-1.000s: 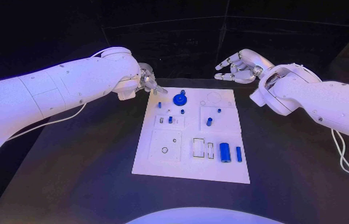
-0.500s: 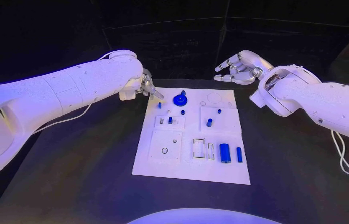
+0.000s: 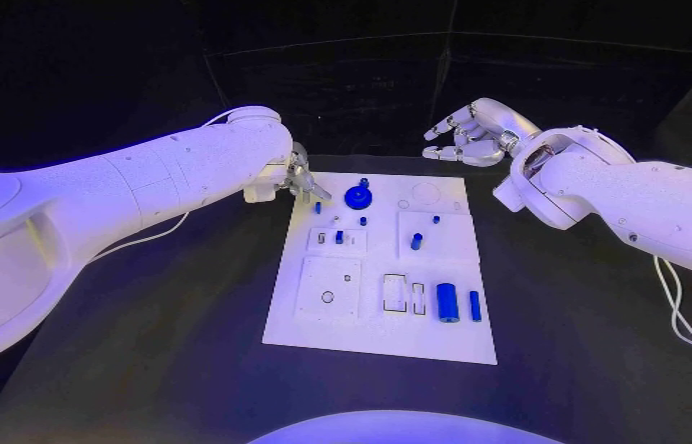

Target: Assemble the parts on the task board

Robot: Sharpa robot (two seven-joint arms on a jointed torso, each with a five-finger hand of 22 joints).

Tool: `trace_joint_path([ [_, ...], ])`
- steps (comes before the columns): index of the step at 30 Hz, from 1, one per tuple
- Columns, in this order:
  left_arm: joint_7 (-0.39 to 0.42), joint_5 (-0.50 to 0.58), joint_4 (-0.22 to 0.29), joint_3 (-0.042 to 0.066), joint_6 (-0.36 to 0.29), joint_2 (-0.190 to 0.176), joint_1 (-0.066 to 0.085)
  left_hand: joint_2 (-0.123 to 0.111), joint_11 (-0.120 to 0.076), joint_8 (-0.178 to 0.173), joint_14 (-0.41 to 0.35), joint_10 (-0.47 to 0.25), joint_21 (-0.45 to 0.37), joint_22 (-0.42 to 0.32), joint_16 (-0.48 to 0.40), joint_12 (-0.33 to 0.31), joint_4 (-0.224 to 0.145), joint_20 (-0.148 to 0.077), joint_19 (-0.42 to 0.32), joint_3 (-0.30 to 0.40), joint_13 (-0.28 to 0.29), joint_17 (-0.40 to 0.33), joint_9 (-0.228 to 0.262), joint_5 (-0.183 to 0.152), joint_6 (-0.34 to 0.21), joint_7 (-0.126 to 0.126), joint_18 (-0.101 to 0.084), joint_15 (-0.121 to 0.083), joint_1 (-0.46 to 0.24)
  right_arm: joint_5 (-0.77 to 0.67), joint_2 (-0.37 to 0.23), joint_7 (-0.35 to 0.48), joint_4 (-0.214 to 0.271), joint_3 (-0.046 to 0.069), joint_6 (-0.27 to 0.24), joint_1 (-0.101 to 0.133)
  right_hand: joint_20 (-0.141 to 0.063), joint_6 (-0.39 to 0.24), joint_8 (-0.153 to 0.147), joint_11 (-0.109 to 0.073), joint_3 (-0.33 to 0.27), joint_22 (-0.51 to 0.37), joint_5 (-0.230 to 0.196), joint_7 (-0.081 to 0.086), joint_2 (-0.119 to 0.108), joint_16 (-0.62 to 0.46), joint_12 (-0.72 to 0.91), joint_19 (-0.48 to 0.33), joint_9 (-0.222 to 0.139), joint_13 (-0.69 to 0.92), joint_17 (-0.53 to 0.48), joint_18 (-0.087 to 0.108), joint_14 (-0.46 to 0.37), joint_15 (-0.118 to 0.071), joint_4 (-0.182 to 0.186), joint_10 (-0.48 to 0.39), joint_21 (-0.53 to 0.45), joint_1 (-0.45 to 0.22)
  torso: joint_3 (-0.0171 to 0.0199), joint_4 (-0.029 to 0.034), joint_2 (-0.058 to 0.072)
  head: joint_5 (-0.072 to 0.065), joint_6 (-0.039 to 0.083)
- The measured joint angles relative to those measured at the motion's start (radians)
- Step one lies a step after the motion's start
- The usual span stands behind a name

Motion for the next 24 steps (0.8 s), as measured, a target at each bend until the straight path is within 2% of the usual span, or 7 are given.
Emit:
trace_joint_path([
  [3,0.006,-0.004,-0.005,0.0,0.004,0.006,-0.001,0.002,-0.001,-0.004,0.0,0.001,0.0,0.0,0.0,0.0,0.0,0.0,0.0,-0.006,0.001,0.0,-0.002,0.0,0.007,0.0,0.0,0.0,0.001,0.0,0.002,0.0,-0.001,0.0,0.0,0.0,0.0,0.0,0.0,0.0,0.0,0.0,0.0,0.0,0.0,0.0,0.0,0.0,0.0,0.0,0.0,0.0,0.0,0.0,0.0,0.0,0.0,0.0,0.0002,0.0,0.0,0.002,0.0],
  [6,0.009,-0.008,-0.013,0.0,0.01,0.011,-0.003,0.016,-0.004,-0.008,0.0,0.004,0.0,0.0,0.0,0.0,-0.006,0.0,0.0,-0.011,0.001,0.0,-0.005,0.0,0.009,-0.001,0.0,0.0,0.016,0.0,0.002,0.0,-0.002,0.0,0.001,0.0,0.0,0.0,0.0,0.0,0.0,0.0,0.0,0.0,0.0,0.0,0.0,0.0,0.0,0.0,0.0,0.0,0.0,0.0,0.0,0.0,0.0,0.0,0.0005,-0.0001,0.0,0.003,0.0],
  [10,0.012,-0.01,-0.022,0.0,0.021,0.016,-0.005,0.025,-0.004,-0.011,0.0,0.004,0.0,0.0,0.0,0.004,-0.015,0.0,0.0,-0.012,0.001,0.0,-0.01,0.0,0.016,-0.002,0.0,0.0,0.038,0.0,0.003,0.0,-0.002,0.0,0.002,0.0,0.0,0.0,0.0,0.0,0.0,0.0,0.0,0.0,0.0,0.0,0.0,0.0,0.0,0.0,0.0,0.0,0.0,0.0,0.0,0.0,0.0,0.0,0.0006,0.0,0.0,0.002,-0.001],
  [24,0.019,-0.014,-0.046,-0.001,0.038,0.03,-0.011,0.032,-0.004,-0.015,0.0,0.004,0.0,0.0,0.0,0.004,-0.024,0.0,0.0,-0.015,0.001,0.0,-0.013,0.0,0.023,-0.002,0.0,0.0,0.055,0.0,0.005,0.0,-0.002,0.0,0.003,0.0,0.0,0.0,0.0,0.0,0.0,0.0,0.0,0.0,0.0,0.0,0.0,0.0,0.0,0.0,0.0,0.0,0.0,0.0,0.0,0.0,0.0,0.0,0.0011,0.0,0.0,-0.001,-0.006],
])
